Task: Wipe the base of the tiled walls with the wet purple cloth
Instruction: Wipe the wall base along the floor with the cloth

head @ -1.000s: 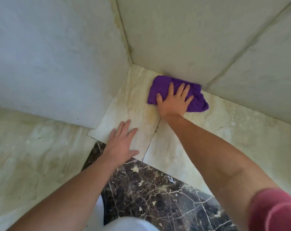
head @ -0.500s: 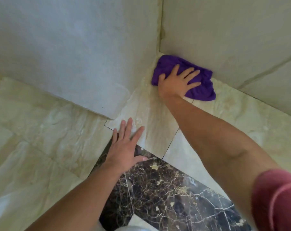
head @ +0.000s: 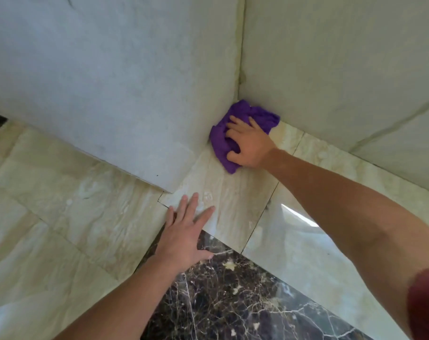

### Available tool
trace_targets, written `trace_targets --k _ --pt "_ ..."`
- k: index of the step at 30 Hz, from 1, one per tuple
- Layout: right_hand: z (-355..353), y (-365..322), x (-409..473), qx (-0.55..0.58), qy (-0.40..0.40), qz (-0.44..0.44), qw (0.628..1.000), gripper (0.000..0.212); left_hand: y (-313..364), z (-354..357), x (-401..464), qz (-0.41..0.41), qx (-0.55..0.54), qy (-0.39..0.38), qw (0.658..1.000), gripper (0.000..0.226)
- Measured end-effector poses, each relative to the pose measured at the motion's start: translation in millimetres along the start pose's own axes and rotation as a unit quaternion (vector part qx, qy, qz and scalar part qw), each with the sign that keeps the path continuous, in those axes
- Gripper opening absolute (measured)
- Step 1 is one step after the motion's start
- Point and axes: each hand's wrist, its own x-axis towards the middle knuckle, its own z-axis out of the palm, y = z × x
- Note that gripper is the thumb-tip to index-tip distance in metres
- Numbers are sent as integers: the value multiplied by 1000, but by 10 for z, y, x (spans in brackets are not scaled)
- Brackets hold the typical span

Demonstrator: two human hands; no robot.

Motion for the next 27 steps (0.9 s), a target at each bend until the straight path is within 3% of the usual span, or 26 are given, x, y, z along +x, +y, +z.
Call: trace_targets --k 2,5,7,13,17,21,27 --pt "-169 77 42 -25 26 25 999 65 9 -14 -85 -66 9 12 998 120" --pt "-251 94 185 89 71 236 965 78 -15 97 -234 -169 -16 -17 985 130" --pt "-174 1 306 131 56 290 946 86 -35 166 -237 -170 -25 -29 985 132" --pt "225 -662 98 119 84 221 964 87 -101 209 -245 -159 -52 -39 985 130" --pt "318 -1171 -222 132 -7 183 974 91 -187 3 -282 -154 -72 -84 982 129" --pt "-26 -1075 -197 140 -117 183 966 100 -251 -301 -424 -204 -81 -100 971 123" --pt "118 -1380 -527 15 -128 139 982 107 -352 -402 -901 -253 -96 -64 961 116"
